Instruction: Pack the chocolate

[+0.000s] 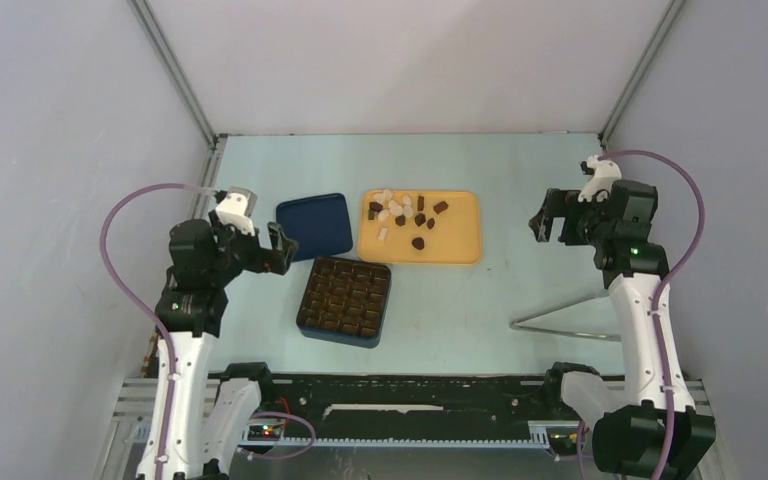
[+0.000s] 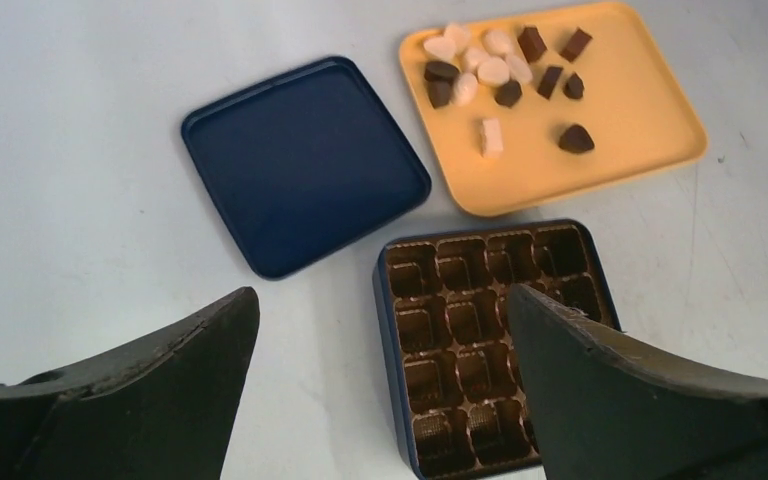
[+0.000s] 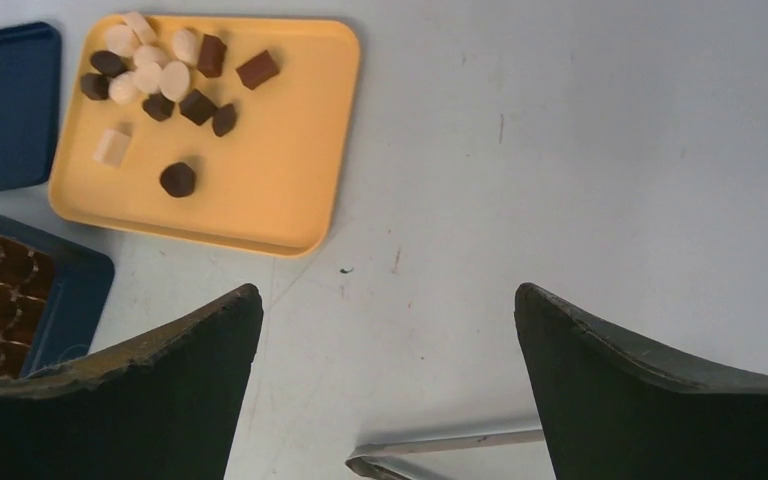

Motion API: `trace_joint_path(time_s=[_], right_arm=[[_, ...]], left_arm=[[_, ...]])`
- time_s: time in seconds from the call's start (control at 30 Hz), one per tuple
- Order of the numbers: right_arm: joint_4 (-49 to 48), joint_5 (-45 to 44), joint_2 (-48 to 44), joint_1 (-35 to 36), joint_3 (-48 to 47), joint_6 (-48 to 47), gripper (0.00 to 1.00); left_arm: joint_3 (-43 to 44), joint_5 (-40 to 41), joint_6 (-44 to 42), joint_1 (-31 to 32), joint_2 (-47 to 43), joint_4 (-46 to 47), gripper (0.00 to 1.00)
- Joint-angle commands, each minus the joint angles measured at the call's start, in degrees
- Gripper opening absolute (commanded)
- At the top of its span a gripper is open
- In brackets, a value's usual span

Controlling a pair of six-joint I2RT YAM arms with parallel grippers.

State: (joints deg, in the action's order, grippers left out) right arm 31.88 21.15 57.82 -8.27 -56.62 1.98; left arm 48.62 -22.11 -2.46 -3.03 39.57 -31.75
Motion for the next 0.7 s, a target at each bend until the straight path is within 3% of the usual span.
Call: trace_joint_path(time_s=[0.0,0.07,0.23,0.43,0.53,0.6,0.67], right_arm=[[0.03,-1.94,-1.66,-0.31,0.99,-5.62,1.00],[0.93,-1.13,-1.62,-0.33,1.02,-9.50,1.00],[3.83,1.66,-0.70,-0.25,-1.80,-11.31,0.99],[6.09,-1.48,-2.59,-1.94,-6.15,-3.44,0.98],[8.08,-2.57,-5.10,-5.96,-7.63,1.52,0.98],[9.09,-7.20,-7.41,-10.46,-7.77,4.95,0.97],[10.17,-6.24,-9.19,-16.59,-7.98,8.07,0.97]], left_arm=[[-0.82,-5.08,-2.89,1.16,1.35,-0.25,0.99],[1.57,-4.11,-5.21,6.15,3.59,-1.43,0.98],[15.57,6.60,-11.73,25.81,17.17,-8.51,0.93],[34.56,10.45,-9.41,42.71,36.20,-11.72,0.86],[43.10,12.56,-8.29,50.76,45.88,-11.98,0.86],[47.71,12.81,-7.26,55.44,52.33,-11.09,0.87],[50.39,12.97,-5.50,59.06,58.07,-7.14,0.88]])
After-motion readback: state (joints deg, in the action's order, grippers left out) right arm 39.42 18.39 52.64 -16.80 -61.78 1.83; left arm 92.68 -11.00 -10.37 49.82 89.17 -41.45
